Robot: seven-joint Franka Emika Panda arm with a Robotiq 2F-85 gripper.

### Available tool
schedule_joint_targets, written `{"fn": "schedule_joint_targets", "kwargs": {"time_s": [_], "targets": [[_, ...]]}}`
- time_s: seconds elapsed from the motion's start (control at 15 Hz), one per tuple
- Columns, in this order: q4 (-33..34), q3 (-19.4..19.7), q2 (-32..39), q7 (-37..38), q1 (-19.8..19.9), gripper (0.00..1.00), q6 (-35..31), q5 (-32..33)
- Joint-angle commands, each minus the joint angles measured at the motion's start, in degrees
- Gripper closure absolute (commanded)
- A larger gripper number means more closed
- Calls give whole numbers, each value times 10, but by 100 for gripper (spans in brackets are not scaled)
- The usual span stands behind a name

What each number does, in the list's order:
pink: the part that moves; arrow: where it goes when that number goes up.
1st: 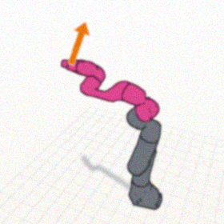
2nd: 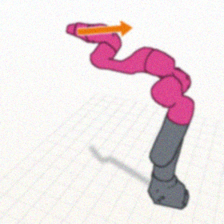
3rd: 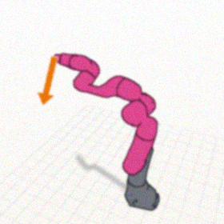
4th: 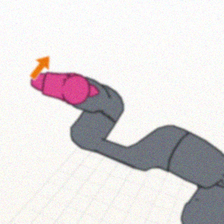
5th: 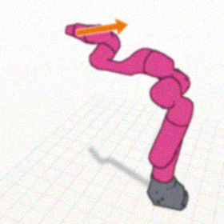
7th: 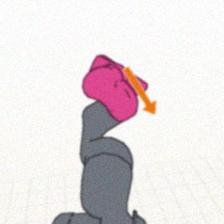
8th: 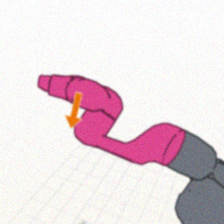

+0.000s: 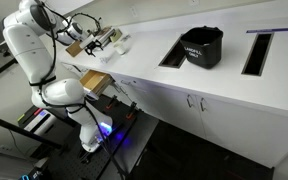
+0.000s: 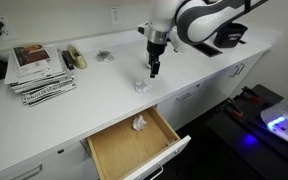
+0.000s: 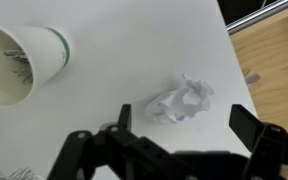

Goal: Put the two papers on the countertop in the open drawer, close the open drawer

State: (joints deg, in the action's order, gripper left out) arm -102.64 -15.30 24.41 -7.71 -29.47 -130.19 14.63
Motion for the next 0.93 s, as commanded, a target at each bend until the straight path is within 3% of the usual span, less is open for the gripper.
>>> {"fn": "schedule_joint_targets", "kwargs": {"time_s": [0.0, 0.4, 0.87], "targets": [[5, -25, -5, -9, 21, 0, 52, -29], [-11, -29, 15, -25, 34, 0, -2, -27], [-36, -53, 43, -95, 69, 0, -117, -68]]}}
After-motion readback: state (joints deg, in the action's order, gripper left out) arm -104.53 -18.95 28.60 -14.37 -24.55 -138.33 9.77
